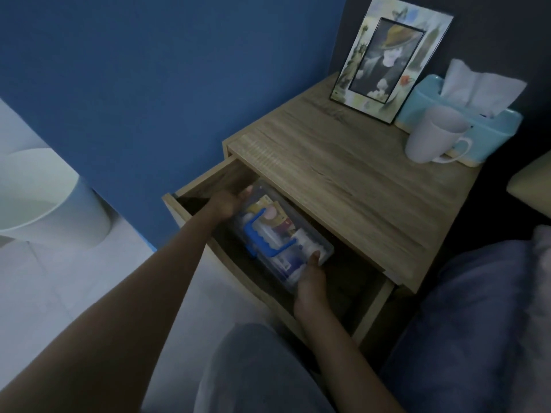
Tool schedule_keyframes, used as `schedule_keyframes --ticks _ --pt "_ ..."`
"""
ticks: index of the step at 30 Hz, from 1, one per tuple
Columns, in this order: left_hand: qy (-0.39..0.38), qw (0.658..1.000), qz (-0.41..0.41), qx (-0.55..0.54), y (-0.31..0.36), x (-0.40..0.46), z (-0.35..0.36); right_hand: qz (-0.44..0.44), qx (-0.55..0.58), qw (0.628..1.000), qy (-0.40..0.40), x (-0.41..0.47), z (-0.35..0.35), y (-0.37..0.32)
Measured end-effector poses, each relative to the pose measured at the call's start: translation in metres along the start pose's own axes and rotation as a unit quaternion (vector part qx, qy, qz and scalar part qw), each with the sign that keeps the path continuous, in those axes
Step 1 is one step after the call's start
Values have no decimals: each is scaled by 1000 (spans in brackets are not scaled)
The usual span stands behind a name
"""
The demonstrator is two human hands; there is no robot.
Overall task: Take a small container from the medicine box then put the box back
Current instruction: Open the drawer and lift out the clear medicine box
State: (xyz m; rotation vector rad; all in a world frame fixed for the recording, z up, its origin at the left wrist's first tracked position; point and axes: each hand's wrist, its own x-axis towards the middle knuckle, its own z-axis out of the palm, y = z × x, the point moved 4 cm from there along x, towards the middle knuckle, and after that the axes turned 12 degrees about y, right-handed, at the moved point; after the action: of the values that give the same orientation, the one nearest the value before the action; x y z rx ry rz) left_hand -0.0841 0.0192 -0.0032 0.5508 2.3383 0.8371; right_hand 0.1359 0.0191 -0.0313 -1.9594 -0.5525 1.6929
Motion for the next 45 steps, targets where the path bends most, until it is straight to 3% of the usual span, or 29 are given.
schedule_keyframes --ticks 7,15,18,23,27,31,45 --pt "26 997 75 -7 9 -22 -37 27 2 999 -40 -35 -5 -8" --pt "97 990 102 -14 35 -50 -83 2 2 997 -80 -78 -7 -29" --pt "134 979 151 -28 56 -63 -108 -21 -19 995 -92 -95 -10 -53" --pt "147 981 118 -53 92 -65 -141 -102 -63 985 -121 -105 -9 -128" --pt "151 978 110 -91 122 -57 -125 -211 -101 966 -112 -96 -4 -203" --pt "151 982 97 -59 148 -36 -83 -302 -145 939 -76 -57 7 -257" --pt "182 979 86 -30 155 19 -21 -318 -188 925 -94 26 22 -287"
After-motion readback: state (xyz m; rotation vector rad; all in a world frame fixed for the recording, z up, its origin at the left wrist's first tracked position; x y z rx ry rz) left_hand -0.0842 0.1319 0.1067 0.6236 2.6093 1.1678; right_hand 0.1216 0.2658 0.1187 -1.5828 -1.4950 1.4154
